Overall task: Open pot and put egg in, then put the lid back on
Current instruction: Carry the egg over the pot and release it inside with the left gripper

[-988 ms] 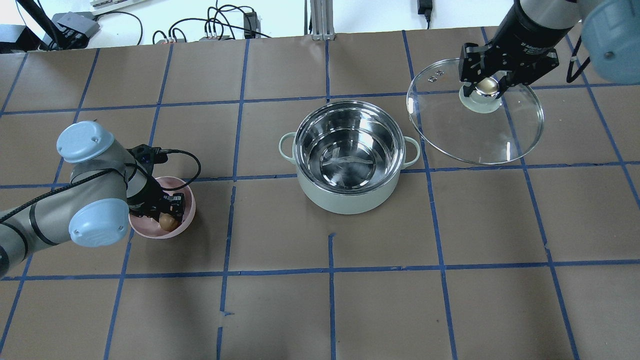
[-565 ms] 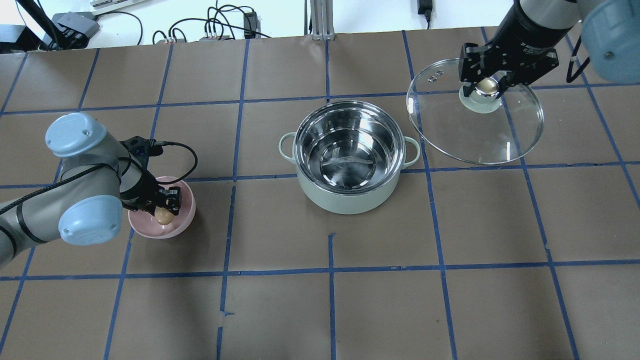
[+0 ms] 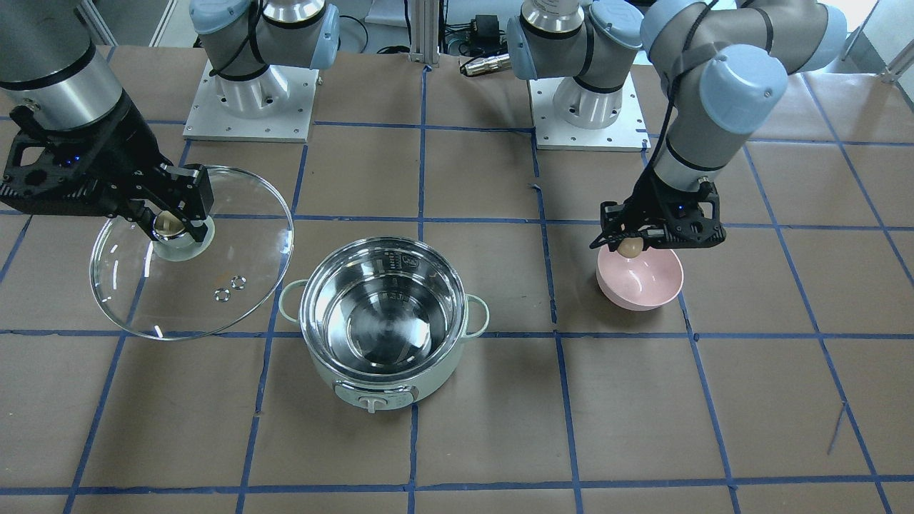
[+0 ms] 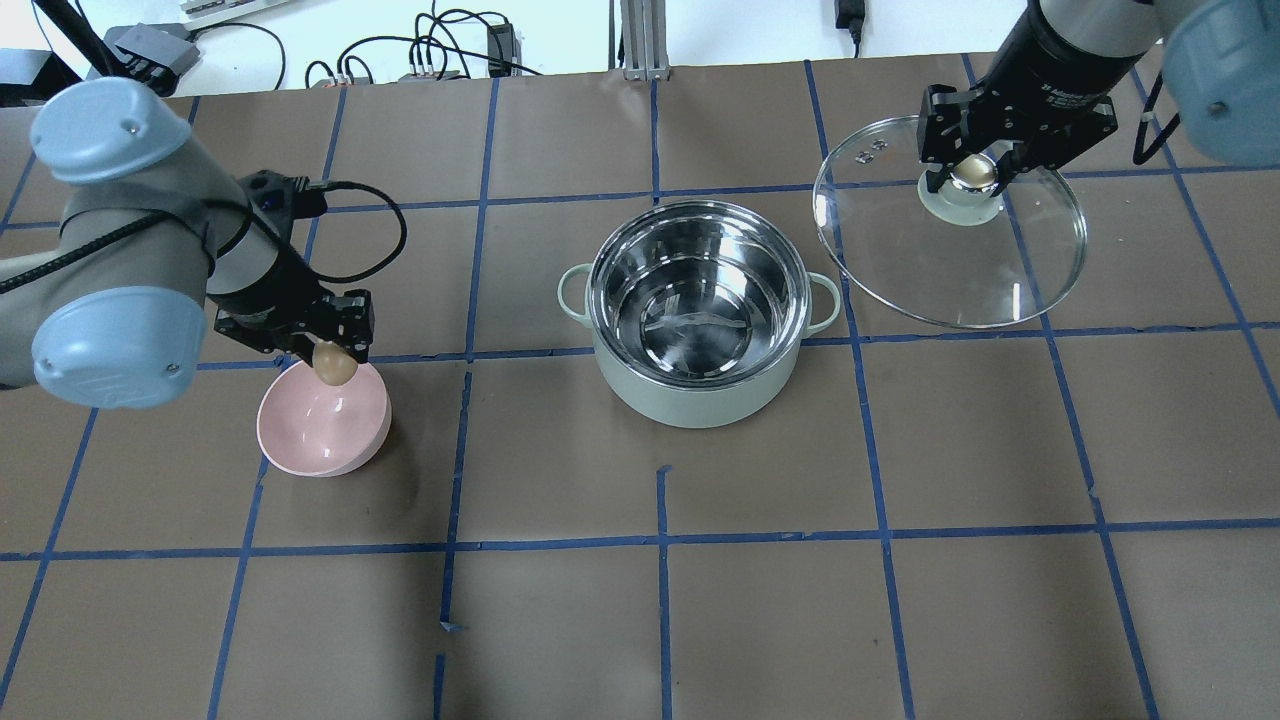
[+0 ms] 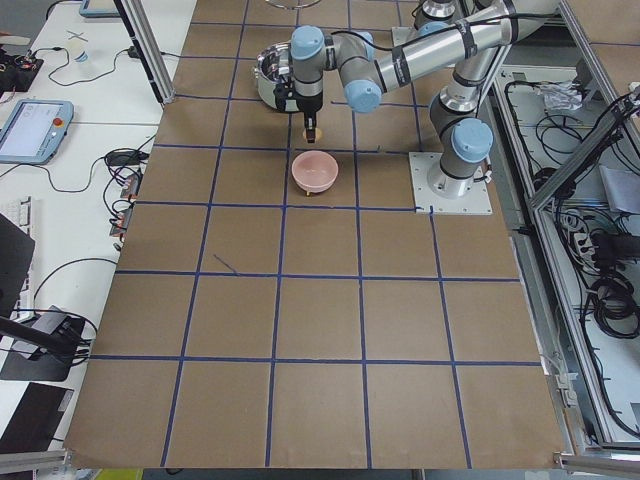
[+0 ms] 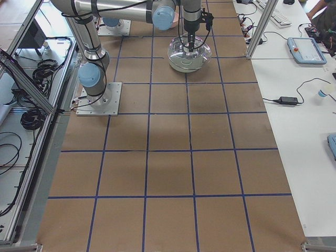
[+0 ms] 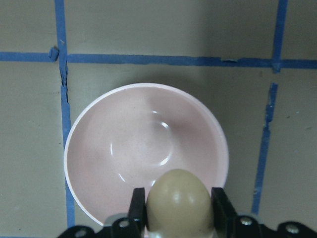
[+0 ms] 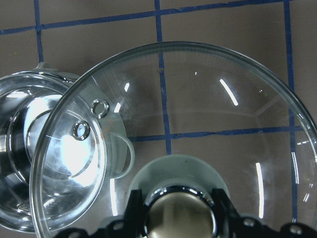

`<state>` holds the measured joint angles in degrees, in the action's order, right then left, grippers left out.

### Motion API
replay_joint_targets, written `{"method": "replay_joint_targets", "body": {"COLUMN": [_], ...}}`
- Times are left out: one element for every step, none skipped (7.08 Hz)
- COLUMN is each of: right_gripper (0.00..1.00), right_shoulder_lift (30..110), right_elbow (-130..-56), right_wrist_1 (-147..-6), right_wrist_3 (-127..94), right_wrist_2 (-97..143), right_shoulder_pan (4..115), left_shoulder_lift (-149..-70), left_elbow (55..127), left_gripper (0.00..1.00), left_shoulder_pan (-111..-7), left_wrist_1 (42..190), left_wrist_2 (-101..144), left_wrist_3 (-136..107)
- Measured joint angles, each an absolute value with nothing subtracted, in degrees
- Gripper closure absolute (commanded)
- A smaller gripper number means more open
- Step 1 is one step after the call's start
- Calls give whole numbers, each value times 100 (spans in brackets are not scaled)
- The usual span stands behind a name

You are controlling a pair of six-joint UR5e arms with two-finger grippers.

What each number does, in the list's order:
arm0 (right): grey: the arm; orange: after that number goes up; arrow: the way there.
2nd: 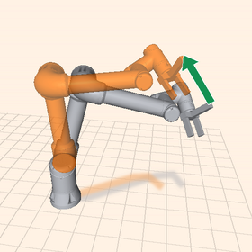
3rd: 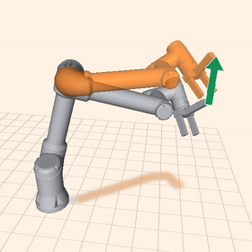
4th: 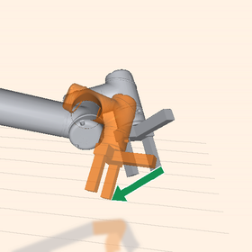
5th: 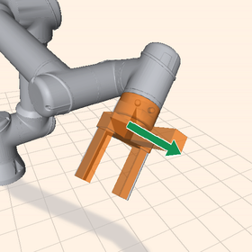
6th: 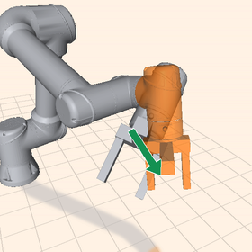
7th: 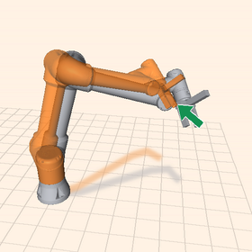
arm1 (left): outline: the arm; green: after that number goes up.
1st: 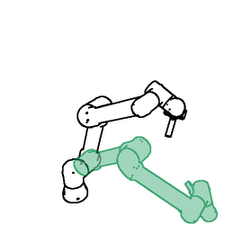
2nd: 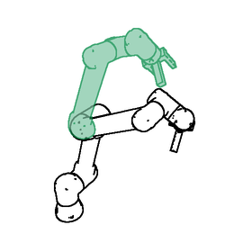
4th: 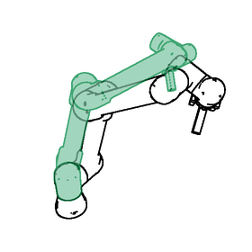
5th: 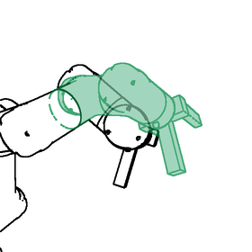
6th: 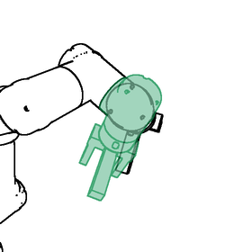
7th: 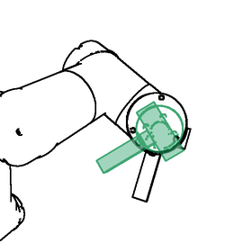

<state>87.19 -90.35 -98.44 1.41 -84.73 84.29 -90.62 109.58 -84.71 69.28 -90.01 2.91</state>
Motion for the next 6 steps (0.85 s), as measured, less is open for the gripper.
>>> {"method": "replay_joint_targets", "body": {"right_gripper": [52, 52, 52, 52, 52, 52], "right_shoulder_lift": [8719, 8719, 8719, 8718, 8718, 8719], "right_elbow": [-9035, -9035, -9035, -9035, -9035, -9035], "right_wrist_1": [-9844, -9844, -9844, -9844, -9835, -9820], "right_wrist_3": [140, 141, 141, 147, 196, 269], "right_wrist_2": [-8473, -8474, -8481, -8497, -8530, -8581], "right_shoulder_pan": [8427, 8423, 8421, 8415, 8401, 8376], "left_shoulder_lift": [-9214, -9560, -10067, -10604, -11100, -11495], "left_elbow": [10616, 10226, 9792, 9407, 9160, 9055], "left_gripper": [100, 100, 100, 100, 100, 99], "left_shoulder_pan": [-9096, -9724, -10322, -10828, -11212, -11453], "left_wrist_1": [6902, 6761, 6507, 6204, 5818, 5381], "left_wrist_2": [-9004, -9024, -9052, -9061, -9064, -9067], "left_wrist_3": [-160, -563, -906, -1129, -1199, -1195]}}
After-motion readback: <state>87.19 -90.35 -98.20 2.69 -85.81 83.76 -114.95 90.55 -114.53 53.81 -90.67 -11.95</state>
